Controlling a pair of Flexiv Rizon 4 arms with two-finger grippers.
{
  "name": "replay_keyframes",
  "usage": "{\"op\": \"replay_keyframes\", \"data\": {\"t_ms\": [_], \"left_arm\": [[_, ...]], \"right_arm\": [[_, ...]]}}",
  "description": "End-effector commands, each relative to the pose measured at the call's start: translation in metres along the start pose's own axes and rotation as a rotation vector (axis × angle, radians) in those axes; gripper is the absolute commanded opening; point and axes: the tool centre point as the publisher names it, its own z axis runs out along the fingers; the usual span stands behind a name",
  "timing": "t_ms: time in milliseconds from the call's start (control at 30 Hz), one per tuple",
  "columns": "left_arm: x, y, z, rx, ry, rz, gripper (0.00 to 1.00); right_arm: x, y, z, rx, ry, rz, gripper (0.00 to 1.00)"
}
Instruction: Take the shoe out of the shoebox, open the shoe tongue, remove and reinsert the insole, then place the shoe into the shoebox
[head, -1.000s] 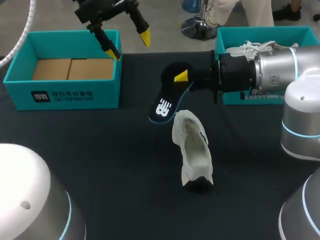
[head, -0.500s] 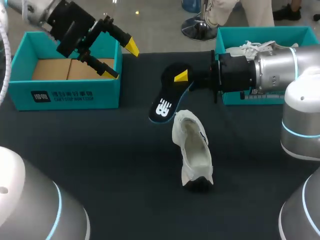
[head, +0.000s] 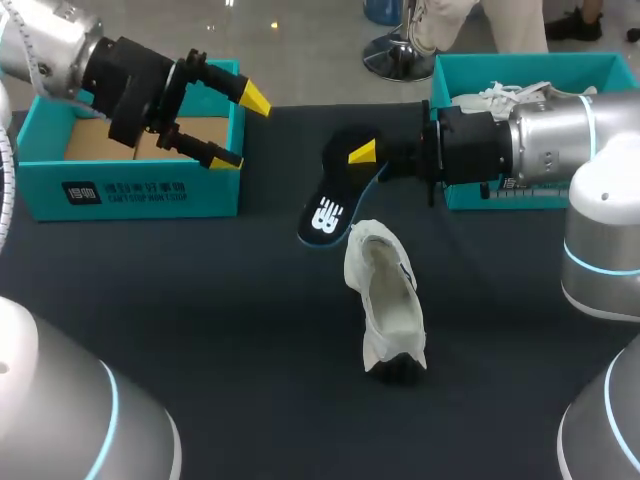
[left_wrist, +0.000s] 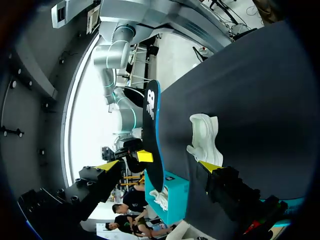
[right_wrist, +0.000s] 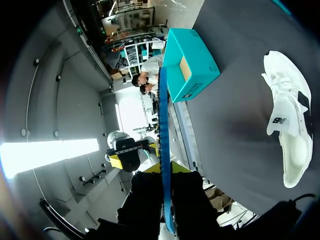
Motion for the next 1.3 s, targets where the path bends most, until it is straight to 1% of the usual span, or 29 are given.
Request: {"op": "replay_keyframes", "data": {"t_ms": [33, 167, 200, 267, 333, 433, 500, 633, 800, 1067, 1133, 1300], "left_arm": [[0.0, 0.0, 0.0, 0.0, 0.001, 0.001, 1.0], [0.001, 0.0, -0.001, -0.009, 0.015, 0.028, 1.0], [0.001, -0.001, -0.002, -0.007, -0.02, 0.052, 1.0], [0.003, -0.002, -0.003, -0.034, -0.054, 0.076, 1.0], [0.005, -0.005, -0.001, -0.049, -0.124, 0.107, 1.0], [0.01, -0.01, 0.008, -0.055, -0.198, 0.148, 1.0], [0.012, -0.012, 0.016, -0.052, -0.248, 0.137, 1.0], [0.013, -0.015, 0.033, -0.067, -0.314, 0.157, 1.0], [0.012, -0.014, 0.051, -0.094, -0.355, 0.132, 1.0], [0.011, -0.006, 0.076, -0.077, -0.395, 0.012, 1.0], [0.012, -0.002, 0.081, -0.061, -0.406, -0.014, 1.0], [0.016, 0.011, 0.091, -0.06, -0.416, -0.073, 1.0]], "right_arm": [[0.0, 0.0, 0.002, -0.002, -0.001, 0.0, 0.0], [0.0, 0.0, 0.002, -0.002, -0.001, 0.0, 0.0], [0.0, 0.0, 0.002, -0.002, -0.001, 0.0, 0.0], [0.0, 0.0, 0.002, -0.002, -0.001, 0.0, 0.0], [0.0, 0.0, 0.002, -0.002, -0.001, 0.0, 0.0], [0.0, 0.0, 0.002, -0.002, -0.001, 0.0, 0.0], [0.0, 0.0, 0.002, -0.002, -0.001, 0.0, 0.0], [0.0, 0.0, 0.002, -0.002, -0.001, 0.0, 0.0], [0.0, 0.0, 0.002, -0.002, -0.001, 0.0, 0.0], [0.0, 0.0, 0.002, -0.002, -0.001, 0.0, 0.0], [0.0, 0.0, 0.002, -0.002, -0.001, 0.0, 0.0], [0.0, 0.0, 0.002, -0.002, -0.001, 0.0, 0.0]]}}
